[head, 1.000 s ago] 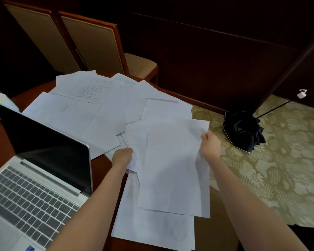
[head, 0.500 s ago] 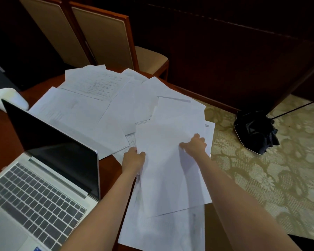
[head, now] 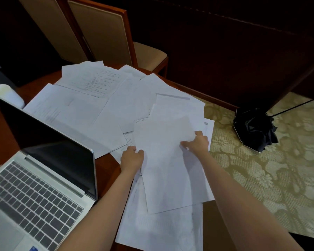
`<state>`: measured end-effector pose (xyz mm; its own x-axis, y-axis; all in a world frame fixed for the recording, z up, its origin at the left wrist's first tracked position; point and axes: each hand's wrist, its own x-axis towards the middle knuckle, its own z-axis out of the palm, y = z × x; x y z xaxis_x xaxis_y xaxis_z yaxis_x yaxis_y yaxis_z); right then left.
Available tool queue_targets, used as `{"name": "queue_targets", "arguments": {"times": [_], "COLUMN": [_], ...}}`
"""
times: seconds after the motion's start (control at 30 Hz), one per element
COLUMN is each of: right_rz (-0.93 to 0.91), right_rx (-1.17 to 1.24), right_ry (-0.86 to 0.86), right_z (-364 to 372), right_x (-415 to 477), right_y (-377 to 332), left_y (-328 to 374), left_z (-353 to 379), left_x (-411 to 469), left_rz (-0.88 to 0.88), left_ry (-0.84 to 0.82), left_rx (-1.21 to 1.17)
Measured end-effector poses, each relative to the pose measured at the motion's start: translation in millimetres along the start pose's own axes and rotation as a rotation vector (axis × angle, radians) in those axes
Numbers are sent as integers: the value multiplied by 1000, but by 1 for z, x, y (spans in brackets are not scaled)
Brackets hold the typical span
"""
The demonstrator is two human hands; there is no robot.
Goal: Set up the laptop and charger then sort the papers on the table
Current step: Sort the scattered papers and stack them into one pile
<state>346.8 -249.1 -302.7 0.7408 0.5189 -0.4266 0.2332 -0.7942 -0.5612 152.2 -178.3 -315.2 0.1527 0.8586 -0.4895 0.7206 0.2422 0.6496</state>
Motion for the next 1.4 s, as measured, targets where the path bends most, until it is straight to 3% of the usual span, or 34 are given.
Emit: {"name": "queue_targets", "arguments": {"times": [0.17,0.27,0.43,0.6,0.73,0.9,1.13,1.2,1.27,1.33,1.4], "right_rz": [21,-33,54,187,181,276,123,94,79,84,106], "right_rx": [273,266,389,342,248,397,428,594,776,674,460], "right_ry": [-153,-286,94,147,62,-79,-355,-304,-199,-45,57], "right_z": [7,4,-23,-36,-29,-26,-13,-11,-13,-17,-21], "right_x": [-2,-5,17,35,36,34,6,-2,-10,-8,-5], "right_y": [3,2,6,10,3,-9,-9,-6,-1,10,25], "left_y": [3,4,12,22,27,35,37,38,40,46,47], "left_z": [5,6,4,2,5,7,-2,-8,-13,-14,-8], "left_x": [-4,-3,1,12,19,20,19,18,16,8,1], "left_rz": [-26,-67,-77,59,62,30,172,149,93,46,40], "left_ry": [15,57,116,75,-1,-99,-100,-48,-106,-269,-376], "left_rx": [-107,-134,-75,-13,-22,-35,-56,-115,-258,-367,-248]}}
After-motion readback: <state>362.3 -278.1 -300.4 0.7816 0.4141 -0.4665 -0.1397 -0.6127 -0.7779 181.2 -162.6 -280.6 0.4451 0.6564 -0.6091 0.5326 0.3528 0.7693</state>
